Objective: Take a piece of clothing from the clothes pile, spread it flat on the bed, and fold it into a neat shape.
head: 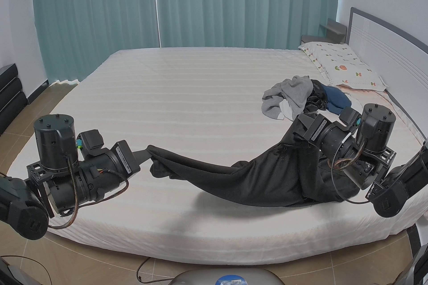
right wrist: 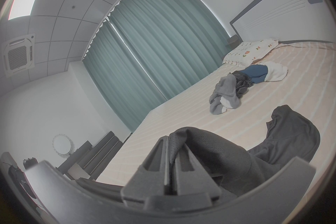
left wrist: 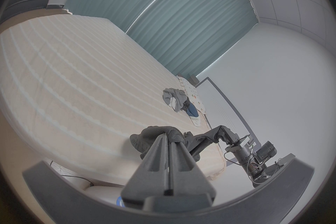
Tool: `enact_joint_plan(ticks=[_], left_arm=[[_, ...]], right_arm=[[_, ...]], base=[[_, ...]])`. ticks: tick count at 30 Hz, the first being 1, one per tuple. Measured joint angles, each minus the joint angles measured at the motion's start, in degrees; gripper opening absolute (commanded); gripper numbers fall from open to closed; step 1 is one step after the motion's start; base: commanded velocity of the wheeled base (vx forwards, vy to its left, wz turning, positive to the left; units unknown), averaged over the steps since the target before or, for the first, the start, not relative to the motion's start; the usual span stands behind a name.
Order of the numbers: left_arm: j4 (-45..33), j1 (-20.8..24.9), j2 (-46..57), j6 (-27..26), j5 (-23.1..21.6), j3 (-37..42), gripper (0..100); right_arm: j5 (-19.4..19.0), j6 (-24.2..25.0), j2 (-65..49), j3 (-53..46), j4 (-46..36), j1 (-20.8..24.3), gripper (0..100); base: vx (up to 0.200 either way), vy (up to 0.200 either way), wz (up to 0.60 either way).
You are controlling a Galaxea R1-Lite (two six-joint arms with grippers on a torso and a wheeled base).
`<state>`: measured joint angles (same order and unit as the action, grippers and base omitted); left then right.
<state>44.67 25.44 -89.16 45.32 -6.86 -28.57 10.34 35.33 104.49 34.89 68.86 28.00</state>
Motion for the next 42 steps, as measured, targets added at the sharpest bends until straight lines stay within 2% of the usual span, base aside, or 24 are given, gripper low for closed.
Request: enact_joint_plan(ticks=[25, 34, 42], left_arm=[[-0.4, 0.0, 1.1, 0.0, -0.2, 0.3, 0], [-0.1, 0.1, 1.2, 0.0, -0.2, 0.4, 0], [-0.3, 1.4, 2.0, 0.0, -0.2, 0.7, 0]], right_arm=[[-1.9, 0.8, -1.2, -0.7, 0.2, 0.5, 0], [-2.0, 0.7, -1.6, -1.5, 2.2, 0.5, 0], [-3.0, 0.7, -2.8, -2.7, 2.4, 0.6, 0]], base=[[0.000, 0.200, 0.00], [0.000, 0.000, 0.00], [-0.200, 0.000, 0.00]])
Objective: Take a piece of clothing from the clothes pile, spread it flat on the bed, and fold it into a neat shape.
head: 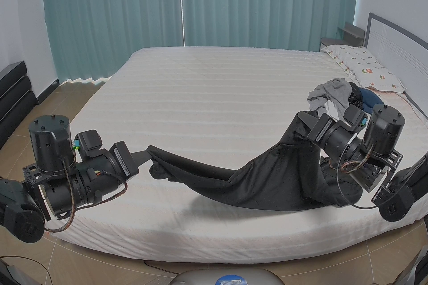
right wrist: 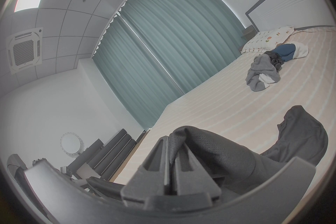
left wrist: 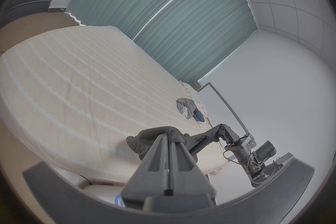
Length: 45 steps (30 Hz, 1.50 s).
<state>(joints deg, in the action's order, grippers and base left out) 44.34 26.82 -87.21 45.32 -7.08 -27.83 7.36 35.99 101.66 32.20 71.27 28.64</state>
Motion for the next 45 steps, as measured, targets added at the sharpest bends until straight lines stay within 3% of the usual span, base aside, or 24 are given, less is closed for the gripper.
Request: enact_joint_plan(ticks=[16, 22, 35, 45], left_arm=[[-0.7, 2.7, 6.4, -1.0, 0.3, 0.5, 0], [-2.9, 2.1, 9.6, -4.0, 0.6, -1.4, 0], [-17.8, -4.0, 10.6, -7.5, 0.9, -20.8, 0], [-21.7, -8.4, 0.5, -7.8, 0.8, -34.8, 0]], right_arm=[[0.3, -0.6, -9.0, -1.0, -0.7, 1.7, 0], [0.2, -1.6, -15.5, 1.5, -6.9, 0.5, 0], [-0.1, -2.4, -19.5, 32.7, -30.7, -5.7, 0], [1.0, -2.4, -4.2, 49.4, -35.8, -11.4, 0]], base=[[-0.200, 0.000, 0.00], [0.000, 0.000, 0.00], [0.000, 0.000, 0.00], [0.100, 0.000, 0.00]])
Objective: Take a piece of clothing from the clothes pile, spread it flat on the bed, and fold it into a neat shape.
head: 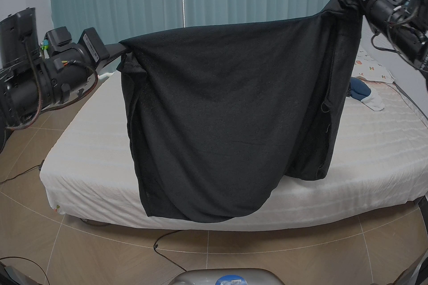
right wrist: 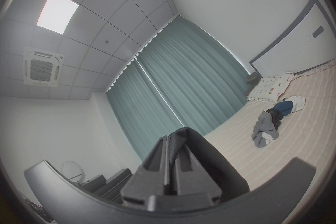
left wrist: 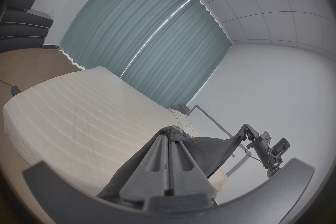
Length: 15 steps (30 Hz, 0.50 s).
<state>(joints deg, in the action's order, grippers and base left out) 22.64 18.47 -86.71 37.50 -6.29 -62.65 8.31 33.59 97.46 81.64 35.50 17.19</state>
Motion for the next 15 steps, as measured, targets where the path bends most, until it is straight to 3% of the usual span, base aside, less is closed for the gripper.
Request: enact_joint_plan(ticks=[15], left_arm=[[-0.5, -4.2, -21.2, 1.3, -0.4, -14.8, 0]], right_arm=[[1.4, -0.4, 18.3, 8.5, 4.6, -2.5, 0]], base=[[0.200, 0.000, 0.00]])
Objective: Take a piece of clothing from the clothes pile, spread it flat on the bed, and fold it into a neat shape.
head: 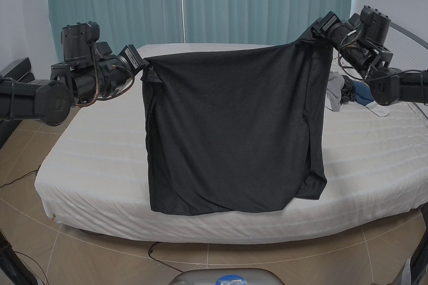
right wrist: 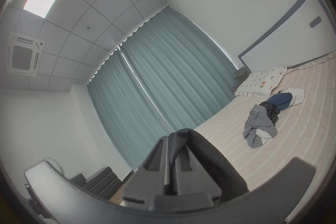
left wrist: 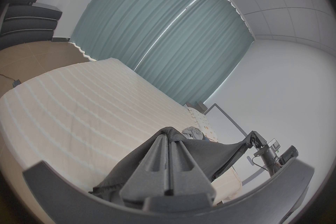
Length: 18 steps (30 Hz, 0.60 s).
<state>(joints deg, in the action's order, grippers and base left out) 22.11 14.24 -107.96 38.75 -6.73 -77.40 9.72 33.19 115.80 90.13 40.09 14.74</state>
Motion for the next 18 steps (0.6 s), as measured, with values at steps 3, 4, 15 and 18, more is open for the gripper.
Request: enact_joint_plan(ticks=[3, 4, 15, 18], left_arm=[[0.2, -0.3, -2.9, 0.2, 0.0, -1.9, 0], [0.2, -0.3, -3.7, 0.3, 0.0, -2.5, 0], [0.4, -0.5, -13.3, 1.7, 0.5, -7.5, 0], [0.4, -0.6, -16.7, 4.1, 0.7, -11.0, 0]], right_arm=[[0.0, 0.0, 2.2, 0.2, 0.2, -0.1, 0], [0.0, 0.0, 2.9, 0.2, 0.2, -0.2, 0], [0.0, 0.0, 9.7, 0.1, 3.4, -1.1, 0], [0.2, 0.2, 11.7, 0.4, 3.5, -1.4, 0]], base=[[0.200, 0.000, 0.00], [0.200, 0.000, 0.00], [0.055, 0.000, 0.00], [0.000, 0.000, 0.00]])
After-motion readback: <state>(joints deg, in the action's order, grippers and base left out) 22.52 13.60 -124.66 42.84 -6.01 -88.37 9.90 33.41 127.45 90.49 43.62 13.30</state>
